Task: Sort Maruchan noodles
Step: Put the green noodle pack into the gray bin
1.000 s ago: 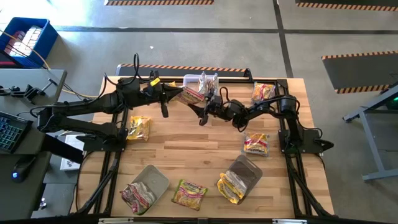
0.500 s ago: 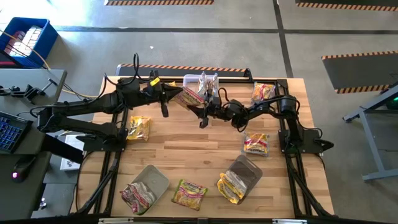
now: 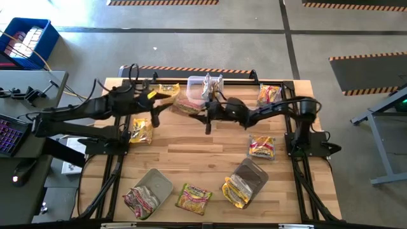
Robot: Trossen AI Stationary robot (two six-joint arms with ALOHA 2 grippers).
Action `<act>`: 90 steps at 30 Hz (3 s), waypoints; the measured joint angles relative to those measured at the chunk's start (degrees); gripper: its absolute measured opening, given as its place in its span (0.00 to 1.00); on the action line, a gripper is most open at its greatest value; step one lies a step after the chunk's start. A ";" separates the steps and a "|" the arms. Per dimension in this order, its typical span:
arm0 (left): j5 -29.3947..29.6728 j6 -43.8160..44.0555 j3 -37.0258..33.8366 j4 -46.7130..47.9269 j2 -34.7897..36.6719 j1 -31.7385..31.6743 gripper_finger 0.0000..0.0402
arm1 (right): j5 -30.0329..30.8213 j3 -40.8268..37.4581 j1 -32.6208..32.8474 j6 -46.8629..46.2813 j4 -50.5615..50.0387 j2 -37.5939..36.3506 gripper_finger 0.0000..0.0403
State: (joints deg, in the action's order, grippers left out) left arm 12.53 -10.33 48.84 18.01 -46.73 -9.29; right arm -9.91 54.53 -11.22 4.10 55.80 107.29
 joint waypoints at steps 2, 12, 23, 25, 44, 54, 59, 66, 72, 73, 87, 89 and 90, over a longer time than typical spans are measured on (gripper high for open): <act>1.59 1.73 0.00 2.36 0.65 2.21 0.39 | 0.98 1.93 0.62 3.90 -12.16 -2.88 0.25; 2.74 5.82 0.02 4.97 -3.63 9.67 0.55 | 14.89 16.85 7.83 17.02 -48.31 -4.33 0.25; 2.84 8.23 8.94 15.81 -14.79 13.48 0.61 | 16.19 19.67 10.55 18.90 -50.89 -4.22 0.25; 2.54 8.19 10.89 16.45 -17.21 14.21 0.61 | 16.19 19.67 10.57 18.92 -50.88 -4.22 0.25; 6.66 2.05 23.96 30.51 -33.21 14.89 0.46 | 15.54 19.69 11.03 19.97 -51.90 -4.18 0.26; 7.11 0.84 23.96 31.93 -31.44 15.60 0.24 | 20.02 19.71 12.76 20.32 -50.26 -4.15 0.32; 7.23 0.83 23.96 34.66 -30.04 16.67 0.21 | 25.19 19.71 13.82 20.10 -49.61 -4.59 0.42; 2.48 2.95 23.93 41.41 -28.99 20.50 0.21 | 33.76 19.71 16.01 23.11 -56.55 -8.96 0.49; -3.65 7.78 27.24 49.07 -29.91 28.75 0.21 | 36.03 17.51 16.17 16.86 -63.92 -12.28 0.36; -4.35 8.48 27.43 49.18 -30.04 30.61 0.21 | 36.19 16.57 16.21 15.72 -63.75 -12.43 0.31; -9.48 15.24 27.67 46.95 -34.51 52.50 0.21 | 38.99 4.52 18.77 7.33 -50.05 -12.55 0.06; -9.61 15.26 27.61 44.77 -36.30 53.98 0.21 | 39.00 4.53 19.14 6.60 -49.55 -12.55 0.06; -10.18 15.24 27.63 43.41 -37.11 54.52 0.21 | 38.98 4.54 19.24 6.32 -49.58 -12.55 0.06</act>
State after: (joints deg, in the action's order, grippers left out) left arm 2.35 4.91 76.47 61.43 -83.84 45.24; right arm 29.07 59.07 8.03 10.42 6.22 94.74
